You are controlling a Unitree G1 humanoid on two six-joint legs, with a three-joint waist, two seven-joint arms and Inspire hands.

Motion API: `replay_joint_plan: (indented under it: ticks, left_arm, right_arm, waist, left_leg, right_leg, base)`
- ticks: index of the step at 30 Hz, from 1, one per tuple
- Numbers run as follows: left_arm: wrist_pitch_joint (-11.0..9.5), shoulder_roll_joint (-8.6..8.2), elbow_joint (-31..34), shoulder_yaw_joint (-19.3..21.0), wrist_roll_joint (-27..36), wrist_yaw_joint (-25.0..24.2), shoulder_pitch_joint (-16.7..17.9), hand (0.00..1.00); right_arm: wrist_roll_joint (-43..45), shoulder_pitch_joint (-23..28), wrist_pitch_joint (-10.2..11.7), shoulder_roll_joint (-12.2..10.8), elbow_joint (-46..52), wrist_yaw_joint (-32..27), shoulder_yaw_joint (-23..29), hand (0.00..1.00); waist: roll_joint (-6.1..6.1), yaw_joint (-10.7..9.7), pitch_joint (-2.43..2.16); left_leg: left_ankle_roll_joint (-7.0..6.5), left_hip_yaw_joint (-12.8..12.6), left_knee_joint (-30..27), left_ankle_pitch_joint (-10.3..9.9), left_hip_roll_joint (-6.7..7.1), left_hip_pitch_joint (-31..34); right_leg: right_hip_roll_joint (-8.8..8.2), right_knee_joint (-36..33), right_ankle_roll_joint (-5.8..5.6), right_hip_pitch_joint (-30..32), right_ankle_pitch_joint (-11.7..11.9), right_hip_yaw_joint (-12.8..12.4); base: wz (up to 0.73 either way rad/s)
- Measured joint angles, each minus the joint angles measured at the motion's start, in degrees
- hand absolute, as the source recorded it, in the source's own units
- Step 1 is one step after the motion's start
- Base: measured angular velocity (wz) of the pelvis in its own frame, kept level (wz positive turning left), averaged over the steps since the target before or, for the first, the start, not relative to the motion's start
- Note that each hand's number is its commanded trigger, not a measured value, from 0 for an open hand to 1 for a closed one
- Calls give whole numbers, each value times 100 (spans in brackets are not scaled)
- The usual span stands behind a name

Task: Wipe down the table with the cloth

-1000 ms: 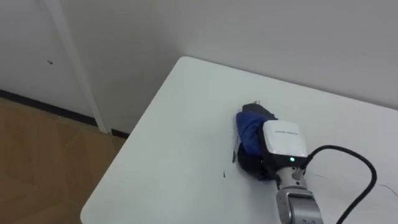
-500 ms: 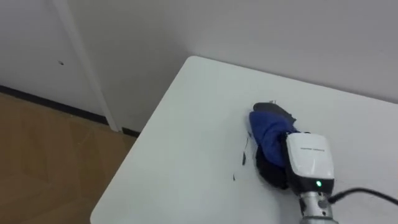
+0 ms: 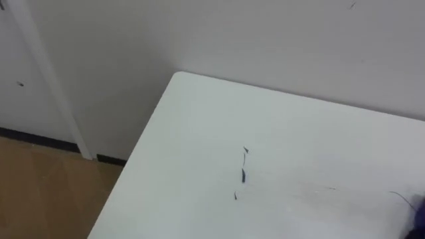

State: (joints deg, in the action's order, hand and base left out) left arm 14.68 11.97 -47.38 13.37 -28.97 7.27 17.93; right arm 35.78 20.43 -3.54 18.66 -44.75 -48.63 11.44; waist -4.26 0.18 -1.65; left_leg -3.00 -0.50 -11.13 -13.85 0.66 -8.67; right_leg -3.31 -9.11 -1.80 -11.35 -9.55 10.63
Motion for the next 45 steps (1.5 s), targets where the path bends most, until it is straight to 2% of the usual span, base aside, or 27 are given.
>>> replay_joint_plan:
  ticks: [2,5,6,7,9,10,12,13,14,16,18,19,20,23,25,27,28,30,31,33,34,35,38,39,42,44,45]
  left_arm:
    - [-3,-8,-7,-16,-71,-1,13,0]
    - [-18,-3,-223,-139,-18,11,8,0]
    - [0,-8,-296,-266,12,11,17,0]
    - [0,-21,-322,-331,16,11,26,0]
    - [1,-84,-425,-573,15,11,-19,0]
    - [5,-95,-443,-639,16,9,-44,0]
    - [17,-125,-507,-924,16,10,-194,0]
    - [24,-125,-562,-1008,23,10,-252,0]
    - [49,-127,-580,-1179,73,8,-331,0]
    - [72,-160,-569,-1274,132,9,-481,0]
    - [126,-227,-567,-1417,130,5,-581,0]
    - [127,-232,-548,-1467,130,2,-588,0]
    - [133,-236,-498,-1534,131,-3,-570,0]
    - [138,-228,-278,-1537,133,26,-286,0]
    - [173,-222,-302,-1524,253,64,-89,0]
    - [148,-215,-312,-1445,226,61,73,0]
    - [123,-215,-319,-1376,218,59,74,0]
    - [-15,-202,-341,-941,78,55,99,0]
    - [-15,-185,-341,-860,5,55,109,0]
    - [-21,-112,-334,-526,-59,46,172,0]
    - [-19,-101,-327,-428,-77,46,151,0]
    - [-8,-97,-328,-220,-192,40,174,0]
    - [0,-92,-281,107,-507,-87,211,0]
    - [0,-89,-224,122,-539,-159,219,0]
    - [-8,-94,-180,-95,-533,-177,174,0]
    - [-47,-104,-209,-259,-426,-169,77,0]
    - [-100,-113,-310,-369,-435,-153,-13,0]
  right_arm:
    - [18,-25,-14,-15,17,124,46,100]
    - [134,-147,-185,-30,98,353,-34,100]
    - [204,-202,-390,-42,310,504,-118,100]
    - [292,-283,-479,-59,421,575,-148,100]
    - [691,-386,-920,-172,795,808,-231,100]
    - [771,-394,-1031,-225,916,880,-305,100]
    - [1132,-411,-1361,-248,1597,1296,-739,100]
    - [1236,-410,-1424,-261,1816,1395,-915,100]
    - [1430,-417,-1530,-299,2298,1624,-1365,100]
    - [1687,-577,-1556,-445,2803,1926,-2049,100]
    - [2095,-1056,-1614,-702,2956,2361,-2737,100]
    - [2175,-1179,-1624,-746,2948,2452,-2861,100]
    - [2293,-1358,-1651,-765,2958,2593,-3074,100]
    - [2187,-1466,-1567,-704,2890,2559,-3154,100]
    - [1807,-1511,-1268,-661,2625,2238,-3027,100]
    - [1356,-1412,-711,-520,2215,1709,-2850,100]
    - [1310,-1365,-563,-517,2108,1577,-2761,100]
    - [1118,-1253,-89,-516,1700,1179,-2406,100]
    - [1110,-1224,-16,-510,1605,1092,-2317,100]
    - [827,-1041,159,-432,1316,881,-1935,100]
    - [724,-999,183,-405,1227,850,-1824,100]
    - [600,-972,244,-374,1000,811,-1570,100]
    - [541,-950,283,-335,436,735,-943,100]
    - [496,-907,283,-304,293,734,-762,100]
    - [188,-770,249,-193,211,752,-695,100]
    - [73,-848,89,-200,221,825,-766,100]
    - [55,-1018,-73,-225,259,952,-810,100]
  waist:
    - [-15,20,5]
    - [-2,126,4]
    - [4,187,8]
    - [9,203,12]
    - [50,322,23]
    - [65,385,30]
    - [148,554,102]
    - [173,584,124]
    - [205,665,136]
    - [200,751,143]
    - [195,820,156]
    - [190,822,159]
    - [172,837,181]
    - [165,988,191]
    - [162,932,193]
    - [152,775,190]
    - [150,751,190]
    - [144,734,175]
    - [140,734,172]
    - [131,729,91]
    - [125,720,77]
    - [111,671,45]
    - [77,484,10]
    - [71,443,8]
    - [76,310,8]
    - [87,399,11]
    - [126,567,7]
  left_leg:
    - [-4,-31,-5,-2,-1,-38]
    - [12,-118,-27,-47,-21,-105]
    - [16,-157,-29,-50,-30,-103]
    - [17,-175,-28,-50,-31,-101]
    - [31,-261,-28,-57,-54,-107]
    - [34,-261,-28,-59,-83,-106]
    - [77,-220,-32,-84,-93,-81]
    - [96,-184,-33,-95,-96,-71]
    - [101,-87,-41,-97,-97,-17]
    - [123,111,-67,-81,-95,114]
    - [183,288,-75,-41,-100,173]
    - [186,334,-81,-29,-94,195]
    - [173,402,-128,-14,-86,264]
    - [197,390,-114,6,-91,305]
    - [191,387,-119,6,-78,308]
    - [167,352,-175,6,-52,296]
    - [160,316,-184,3,-51,297]
    - [129,278,-149,-7,-19,250]
    - [114,279,-143,-9,-2,229]
    - [59,278,-170,-41,13,187]
    - [43,278,-184,-51,21,168]
    - [21,278,-185,-61,29,140]
    - [-58,290,-271,-107,37,104]
    - [-81,284,-293,-121,46,77]
    - [-167,306,-468,-198,85,78]
    - [-196,158,-477,-220,76,30]
    - [-208,11,-483,-250,43,-7]
  right_leg:
    - [2,24,-7,-45,4,-47]
    - [35,25,-25,-69,15,-128]
    - [46,34,-30,-57,20,-119]
    - [49,32,-36,-53,23,-127]
    - [77,40,-38,9,25,-155]
    - [91,38,-32,42,29,-184]
    - [184,27,55,155,93,-216]
    - [205,28,76,177,106,-193]
    - [253,28,126,262,139,-188]
    - [310,33,182,368,173,-173]
    - [347,40,235,376,149,-82]
    - [342,45,256,374,125,-56]
    - [320,52,277,374,70,44]
    - [314,53,285,374,-4,108]
    - [306,64,272,346,-13,116]
    - [259,70,230,277,-39,117]
    - [248,74,214,246,-48,107]
    - [198,96,170,161,-74,59]
    - [180,108,157,133,-82,72]
    - [137,111,115,52,-93,54]
    - [129,110,108,32,-88,53]
    - [118,66,96,21,-81,45]
    - [93,-99,73,2,-67,38]
    - [82,-127,51,-10,-54,28]
    - [32,-177,27,-57,-39,93]
    - [12,-241,18,-29,-35,10]
    - [-6,-358,16,56,-35,-37]
  base:
    - [-8]
    - [-23]
    - [-38]
    - [-38]
    - [-47]
    - [-60]
    - [-57]
    - [-49]
    - [-33]
    - [-12]
    - [30]
    - [48]
    - [48]
    - [25]
    - [22]
    - [47]
    - [47]
    - [23]
    - [0]
    - [5]
    - [7]
    - [9]
    - [5]
    - [0]
    - [-2]
    - [-40]
    - [-63]
